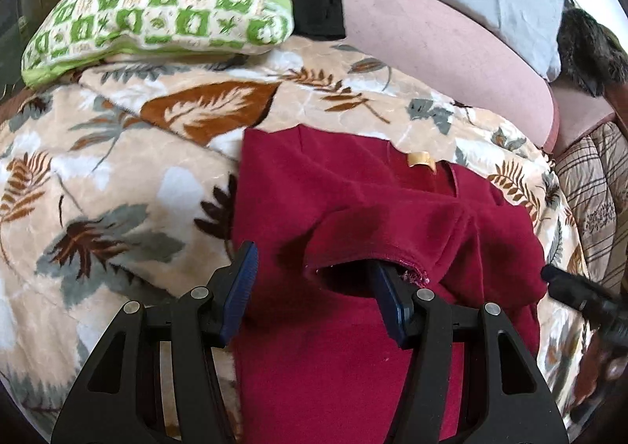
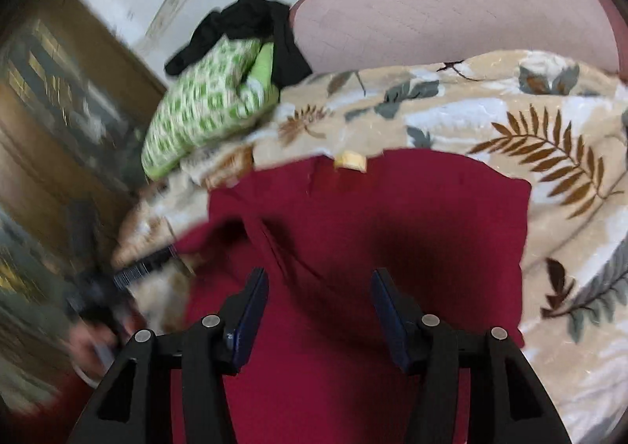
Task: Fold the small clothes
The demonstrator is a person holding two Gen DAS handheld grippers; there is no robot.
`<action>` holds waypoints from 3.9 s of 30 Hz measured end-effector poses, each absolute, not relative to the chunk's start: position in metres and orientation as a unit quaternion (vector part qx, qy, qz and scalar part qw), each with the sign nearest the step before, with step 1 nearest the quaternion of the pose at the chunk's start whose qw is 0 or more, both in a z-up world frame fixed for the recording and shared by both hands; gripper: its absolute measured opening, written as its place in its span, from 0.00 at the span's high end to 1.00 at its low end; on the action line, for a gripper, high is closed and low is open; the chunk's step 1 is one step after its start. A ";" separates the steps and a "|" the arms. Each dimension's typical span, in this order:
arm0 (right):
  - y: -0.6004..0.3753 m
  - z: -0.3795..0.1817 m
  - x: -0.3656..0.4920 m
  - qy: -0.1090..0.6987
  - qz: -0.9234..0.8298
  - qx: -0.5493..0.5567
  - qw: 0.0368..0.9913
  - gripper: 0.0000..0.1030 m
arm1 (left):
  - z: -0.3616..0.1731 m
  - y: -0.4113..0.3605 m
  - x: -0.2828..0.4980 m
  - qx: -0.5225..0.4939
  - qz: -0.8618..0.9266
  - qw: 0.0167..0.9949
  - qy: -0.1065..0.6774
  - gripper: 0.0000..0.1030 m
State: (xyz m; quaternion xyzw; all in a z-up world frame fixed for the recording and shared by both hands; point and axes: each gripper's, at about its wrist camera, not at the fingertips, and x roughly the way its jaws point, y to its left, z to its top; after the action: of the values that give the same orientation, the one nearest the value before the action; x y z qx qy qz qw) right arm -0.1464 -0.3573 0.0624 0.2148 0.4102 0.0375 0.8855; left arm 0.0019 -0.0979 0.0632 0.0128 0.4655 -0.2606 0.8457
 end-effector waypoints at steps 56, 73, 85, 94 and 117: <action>-0.312 0.034 -0.115 0.394 0.011 0.176 0.902 0.37 | 0.051 -0.076 0.017 0.005 -0.279 0.842 0.462 0.34; -0.361 0.025 -0.139 0.382 -0.053 0.229 0.894 0.37 | 0.094 -0.095 0.010 0.045 -0.269 0.888 0.370 0.96; -0.448 0.002 -0.122 0.426 -0.220 0.154 0.864 0.42 | 0.034 -0.110 0.010 0.066 -0.248 0.859 0.443 0.96; -0.412 0.038 -0.172 0.402 -0.137 0.154 0.892 0.42 | 0.026 -0.112 0.010 0.066 -0.243 0.860 0.444 0.95; -0.415 0.001 -0.088 0.435 -0.177 0.131 0.873 0.47 | 0.020 -0.120 0.021 0.079 -0.215 0.863 0.451 0.82</action>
State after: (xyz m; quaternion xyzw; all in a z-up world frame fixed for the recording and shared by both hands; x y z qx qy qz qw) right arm -0.0879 -0.4147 0.0009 0.1308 0.4355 -0.1770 0.8729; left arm 0.0211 -0.1203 0.0204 0.0791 0.4508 -0.2155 0.8626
